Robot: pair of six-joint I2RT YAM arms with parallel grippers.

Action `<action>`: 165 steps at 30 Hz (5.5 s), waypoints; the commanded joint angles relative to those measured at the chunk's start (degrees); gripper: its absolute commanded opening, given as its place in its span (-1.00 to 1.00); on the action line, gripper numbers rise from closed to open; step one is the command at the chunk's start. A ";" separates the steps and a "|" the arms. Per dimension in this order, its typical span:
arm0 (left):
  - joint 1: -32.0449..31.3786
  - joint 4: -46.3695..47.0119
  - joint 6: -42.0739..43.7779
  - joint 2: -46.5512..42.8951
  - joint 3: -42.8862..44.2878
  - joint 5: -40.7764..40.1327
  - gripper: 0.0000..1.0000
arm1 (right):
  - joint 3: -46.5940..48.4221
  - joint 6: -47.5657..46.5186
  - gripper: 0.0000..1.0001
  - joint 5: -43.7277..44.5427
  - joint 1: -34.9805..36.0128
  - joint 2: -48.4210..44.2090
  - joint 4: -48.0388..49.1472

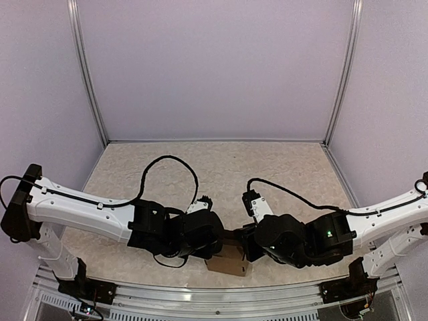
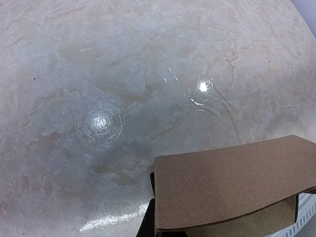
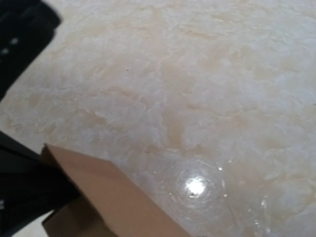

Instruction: Fold the paper box

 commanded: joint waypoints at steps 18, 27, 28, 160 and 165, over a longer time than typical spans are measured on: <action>-0.52 -1.29 0.30 2.07 1.73 0.44 -1.00 | -3.18 3.14 -0.91 -6.82 2.70 9.59 3.02; -1.18 -1.41 0.57 -0.58 -0.28 -1.30 -0.78 | -3.54 4.76 -0.93 -4.88 2.82 9.91 1.16; -1.26 -1.10 0.98 -0.87 -0.60 -1.16 -0.74 | -3.53 4.73 -0.93 -4.68 2.85 9.77 0.99; 15.68 23.46 21.72 -18.68 -18.31 23.45 0.29 | -7.07 -8.57 -0.95 -31.74 -4.38 -7.78 -6.37; 19.11 25.34 24.37 -14.97 -15.70 25.20 0.01 | -8.41 -9.74 -1.00 -37.56 -4.05 -4.92 -3.37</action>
